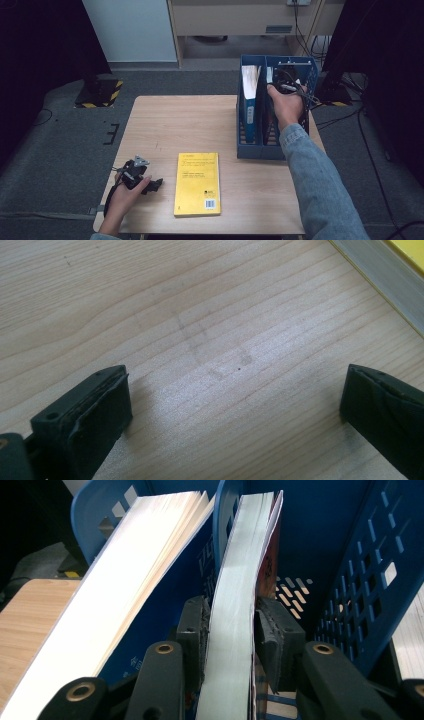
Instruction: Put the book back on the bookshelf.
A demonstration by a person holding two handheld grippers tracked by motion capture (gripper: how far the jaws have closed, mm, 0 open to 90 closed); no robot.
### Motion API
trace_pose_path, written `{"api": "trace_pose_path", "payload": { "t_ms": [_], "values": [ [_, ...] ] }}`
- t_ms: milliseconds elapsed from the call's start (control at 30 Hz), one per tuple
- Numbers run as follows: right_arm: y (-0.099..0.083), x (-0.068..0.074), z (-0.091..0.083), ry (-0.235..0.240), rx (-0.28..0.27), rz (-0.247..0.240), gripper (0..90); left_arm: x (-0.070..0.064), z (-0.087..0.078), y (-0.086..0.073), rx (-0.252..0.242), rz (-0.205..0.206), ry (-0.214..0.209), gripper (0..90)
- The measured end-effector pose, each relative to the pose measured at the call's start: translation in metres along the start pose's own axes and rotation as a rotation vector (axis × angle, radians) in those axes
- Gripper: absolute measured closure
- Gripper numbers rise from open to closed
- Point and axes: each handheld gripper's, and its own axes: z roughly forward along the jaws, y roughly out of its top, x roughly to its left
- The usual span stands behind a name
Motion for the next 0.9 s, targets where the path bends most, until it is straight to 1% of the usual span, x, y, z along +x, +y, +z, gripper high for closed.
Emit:
{"api": "trace_pose_path", "payload": {
  "t_ms": [233, 300, 367, 500, 567, 633, 767, 900],
  "values": [
    [0.0, -0.002, -0.002, 0.022, 0.003, 0.001, 64.1, 0.0, 0.0, 0.0, 0.0, 0.0, 0.0, 0.0],
    [0.0, -0.003, -0.003, 0.035, 0.005, 0.014, 63.1, 0.0, 0.0, 0.0, 0.0, 0.001, 0.0, 0.0],
    [0.0, -0.003, -0.004, 0.047, 0.008, 0.014, 61.8, 0.0, 0.0, 0.0, 0.0, 0.001, -0.001, 0.0],
    [0.0, -0.005, -0.005, 0.067, 0.014, 0.012, 58.0, 0.0, 0.0, 0.0, 0.0, 0.002, -0.002, 0.0],
    [0.0, -0.006, -0.006, 0.078, 0.017, 0.02, 53.9, 0.0, 0.0, 0.0, 0.0, 0.002, -0.002, 0.0],
    [-0.001, -0.006, -0.007, 0.084, 0.016, 0.007, 50.1, 0.0, 0.0, 0.0, 0.0, 0.002, -0.002, 0.0],
    [-0.001, -0.006, -0.01, 0.092, 0.029, 0.001, 43.6, 0.0, 0.0, 0.0, 0.0, 0.002, -0.002, 0.0],
    [-0.002, -0.007, -0.015, 0.101, 0.025, 0.001, 42.5, 0.0, 0.0, 0.0, 0.0, 0.003, -0.002, 0.0]
  ]
}}
